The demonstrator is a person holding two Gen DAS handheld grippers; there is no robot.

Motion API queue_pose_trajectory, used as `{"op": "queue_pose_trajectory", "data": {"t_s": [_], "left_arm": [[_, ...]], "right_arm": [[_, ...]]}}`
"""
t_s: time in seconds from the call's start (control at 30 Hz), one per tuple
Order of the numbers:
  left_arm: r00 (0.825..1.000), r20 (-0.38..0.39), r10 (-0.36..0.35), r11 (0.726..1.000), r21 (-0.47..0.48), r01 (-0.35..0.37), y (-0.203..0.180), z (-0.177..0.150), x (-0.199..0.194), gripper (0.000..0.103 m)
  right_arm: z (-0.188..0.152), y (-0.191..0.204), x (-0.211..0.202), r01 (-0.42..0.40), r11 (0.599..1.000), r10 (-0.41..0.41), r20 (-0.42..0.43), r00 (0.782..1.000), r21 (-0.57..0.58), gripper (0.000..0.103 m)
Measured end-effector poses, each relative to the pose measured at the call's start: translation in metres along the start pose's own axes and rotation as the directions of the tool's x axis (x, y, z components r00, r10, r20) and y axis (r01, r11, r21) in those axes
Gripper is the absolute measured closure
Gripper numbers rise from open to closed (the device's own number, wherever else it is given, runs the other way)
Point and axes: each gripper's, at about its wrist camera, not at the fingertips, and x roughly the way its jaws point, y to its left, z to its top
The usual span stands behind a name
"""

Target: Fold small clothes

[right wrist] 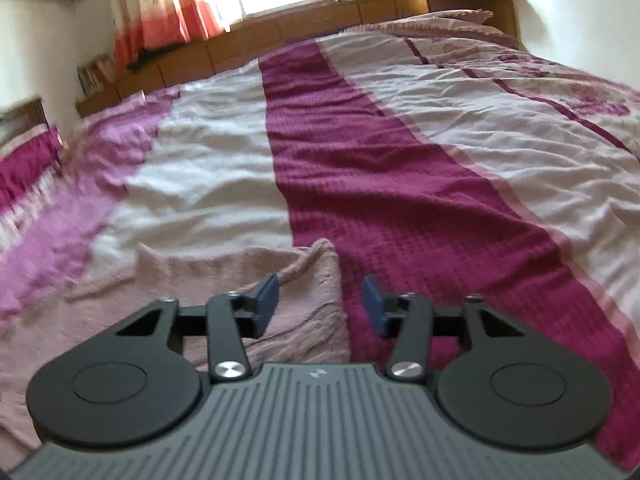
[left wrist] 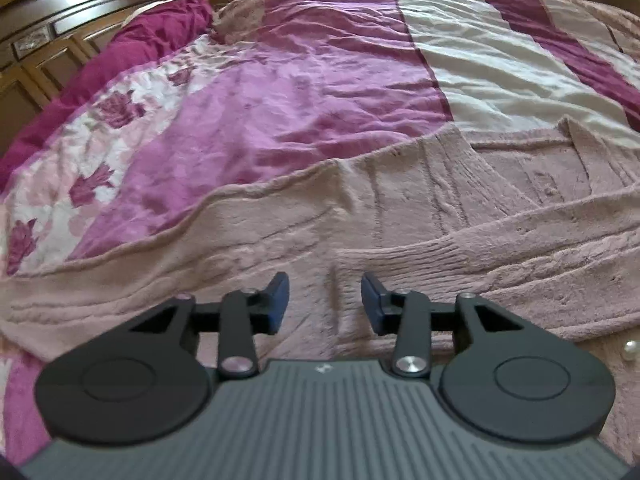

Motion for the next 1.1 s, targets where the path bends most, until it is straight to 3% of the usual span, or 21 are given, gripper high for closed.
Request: {"op": "queue_pose_trajectory", "data": {"t_s": [0.27, 0.4, 0.57, 0.8, 0.87, 1.1], "left_arm": [[0.997, -0.037, 0.062, 0.990, -0.122, -0.066, 0.049, -0.006, -0.033, 0.059], [0.994, -0.044, 0.098, 0.980, -0.167, -0.104, 0.076, -0.016, -0.052, 0.051], [0.990, -0.062, 0.123, 0.966, -0.223, -0.134, 0.109, -0.032, -0.065, 0.050], [0.984, -0.114, 0.135, 0.920, -0.354, -0.167, 0.153, -0.060, -0.066, 0.050], [0.983, -0.125, 0.133, 0.908, -0.381, -0.171, 0.162, -0.066, -0.064, 0.050], [0.981, -0.158, 0.113, 0.843, -0.507, -0.179, 0.196, -0.081, -0.048, 0.050]], "right_arm": [[-0.016, 0.008, -0.063, -0.085, 0.996, 0.085, -0.013, 0.996, 0.025, 0.037], [-0.029, 0.017, -0.093, -0.127, 0.991, 0.128, -0.023, 0.992, 0.026, 0.035], [-0.049, 0.028, -0.131, -0.174, 0.985, 0.174, -0.031, 0.984, 0.014, 0.034], [-0.081, 0.040, -0.166, -0.194, 0.981, 0.192, -0.064, 0.979, -0.029, 0.031], [-0.088, 0.040, -0.169, -0.192, 0.981, 0.189, -0.070, 0.980, -0.040, 0.023], [-0.111, 0.037, -0.161, -0.166, 0.986, 0.165, -0.128, 0.978, 0.001, 0.020]]}}
